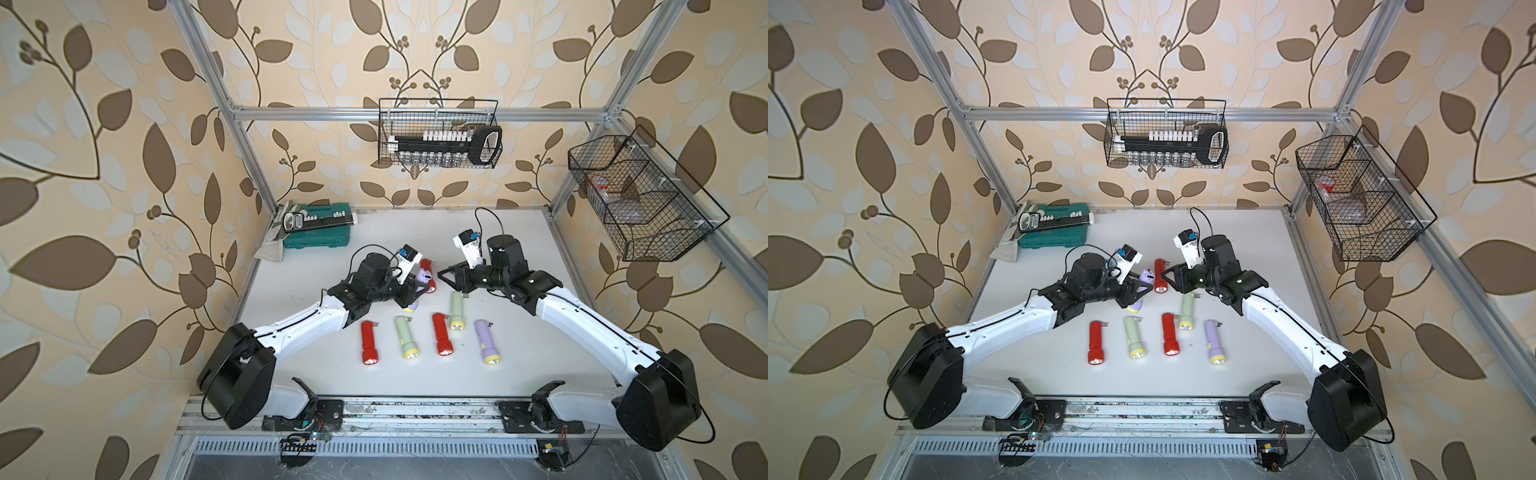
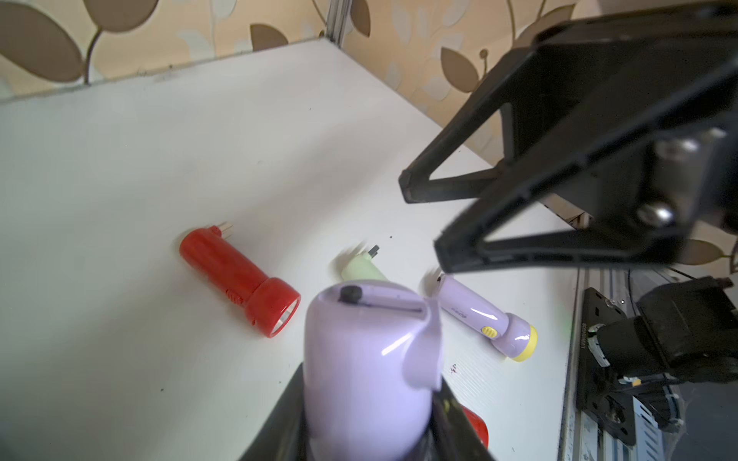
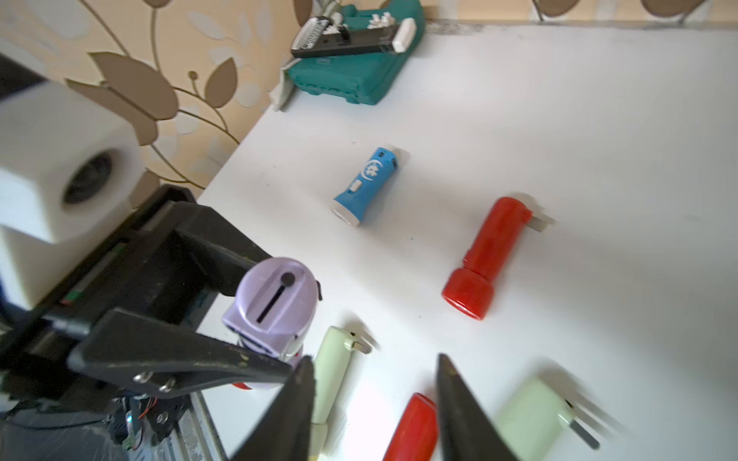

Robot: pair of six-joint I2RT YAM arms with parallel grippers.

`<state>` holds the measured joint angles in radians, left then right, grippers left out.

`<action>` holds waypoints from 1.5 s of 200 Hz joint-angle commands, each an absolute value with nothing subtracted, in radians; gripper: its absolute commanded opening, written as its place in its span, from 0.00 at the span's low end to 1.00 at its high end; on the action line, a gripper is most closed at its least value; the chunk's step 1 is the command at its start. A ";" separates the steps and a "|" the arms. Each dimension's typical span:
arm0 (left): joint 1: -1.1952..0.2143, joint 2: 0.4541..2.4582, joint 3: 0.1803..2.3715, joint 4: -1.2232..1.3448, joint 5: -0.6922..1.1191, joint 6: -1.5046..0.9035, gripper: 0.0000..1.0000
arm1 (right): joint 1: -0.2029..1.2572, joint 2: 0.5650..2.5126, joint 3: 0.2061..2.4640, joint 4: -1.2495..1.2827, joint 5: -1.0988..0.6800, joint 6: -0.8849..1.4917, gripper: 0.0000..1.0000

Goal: Close the plug at the bottom of the flashlight
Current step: Place the flashlight at the center of the board.

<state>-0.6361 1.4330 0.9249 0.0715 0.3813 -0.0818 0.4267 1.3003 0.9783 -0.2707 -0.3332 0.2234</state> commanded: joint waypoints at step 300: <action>-0.500 2.241 1.768 -0.723 -0.031 -0.495 0.17 | 0.174 1.255 0.834 -0.225 -0.238 0.454 0.98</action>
<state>-0.5030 2.2223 1.7378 -0.6846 -0.0513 -0.4694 0.1745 1.2728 0.8318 -0.2211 -0.2333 0.4530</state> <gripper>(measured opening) 0.383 0.981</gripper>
